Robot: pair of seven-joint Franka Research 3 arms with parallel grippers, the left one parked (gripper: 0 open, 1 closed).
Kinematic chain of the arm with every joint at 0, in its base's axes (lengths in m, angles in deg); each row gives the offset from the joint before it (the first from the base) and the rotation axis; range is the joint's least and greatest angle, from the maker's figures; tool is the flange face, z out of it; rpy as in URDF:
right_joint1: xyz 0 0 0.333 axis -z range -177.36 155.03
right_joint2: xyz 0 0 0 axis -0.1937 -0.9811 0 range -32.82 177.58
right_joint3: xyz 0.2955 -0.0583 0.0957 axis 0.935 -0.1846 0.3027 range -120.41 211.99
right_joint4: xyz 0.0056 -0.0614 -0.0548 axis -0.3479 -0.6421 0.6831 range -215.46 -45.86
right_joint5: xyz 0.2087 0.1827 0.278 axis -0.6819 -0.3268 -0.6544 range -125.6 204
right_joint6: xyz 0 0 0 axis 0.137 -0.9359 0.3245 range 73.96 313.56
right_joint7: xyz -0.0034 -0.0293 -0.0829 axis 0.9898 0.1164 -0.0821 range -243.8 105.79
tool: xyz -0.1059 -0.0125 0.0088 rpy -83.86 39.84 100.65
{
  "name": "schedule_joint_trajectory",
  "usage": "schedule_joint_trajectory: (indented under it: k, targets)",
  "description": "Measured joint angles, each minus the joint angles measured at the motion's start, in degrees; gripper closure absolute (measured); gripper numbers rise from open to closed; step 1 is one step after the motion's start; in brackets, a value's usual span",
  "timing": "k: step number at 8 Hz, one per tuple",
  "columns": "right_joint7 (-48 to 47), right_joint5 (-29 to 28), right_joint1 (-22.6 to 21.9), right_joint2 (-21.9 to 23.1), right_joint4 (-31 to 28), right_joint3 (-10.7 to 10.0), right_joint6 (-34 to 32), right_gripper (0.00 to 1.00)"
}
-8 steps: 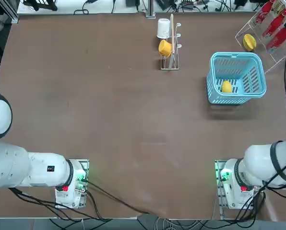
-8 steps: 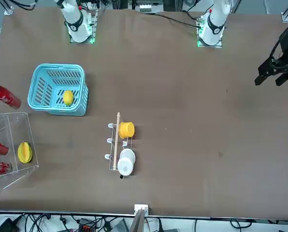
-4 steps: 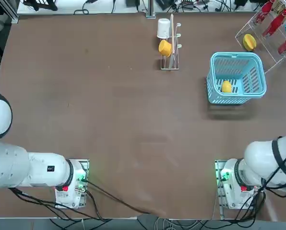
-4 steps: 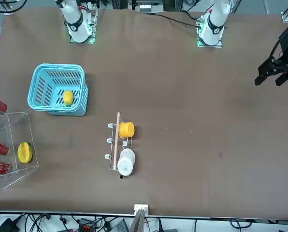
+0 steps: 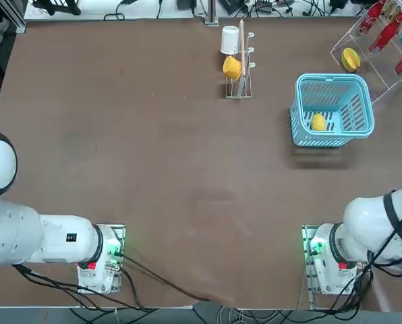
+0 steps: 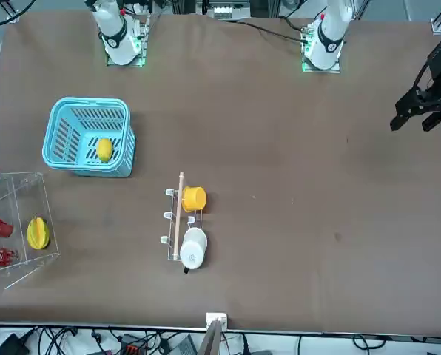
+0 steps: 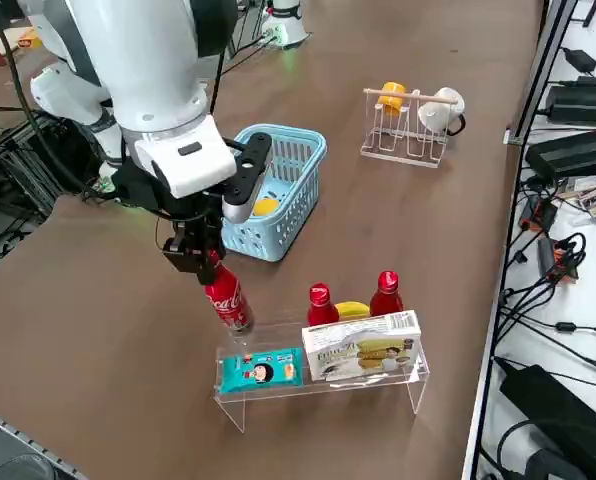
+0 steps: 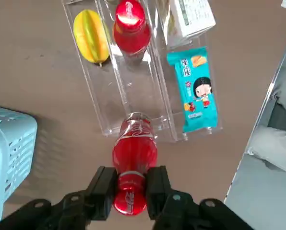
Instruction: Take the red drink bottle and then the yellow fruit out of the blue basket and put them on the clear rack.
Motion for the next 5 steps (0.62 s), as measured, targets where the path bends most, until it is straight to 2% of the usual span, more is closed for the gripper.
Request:
schedule_joint_trajectory:
  k: [5]
  targets:
    - [0.01, 0.00, 0.00, -1.54, 0.16, 0.31, 1.51, 0.62]
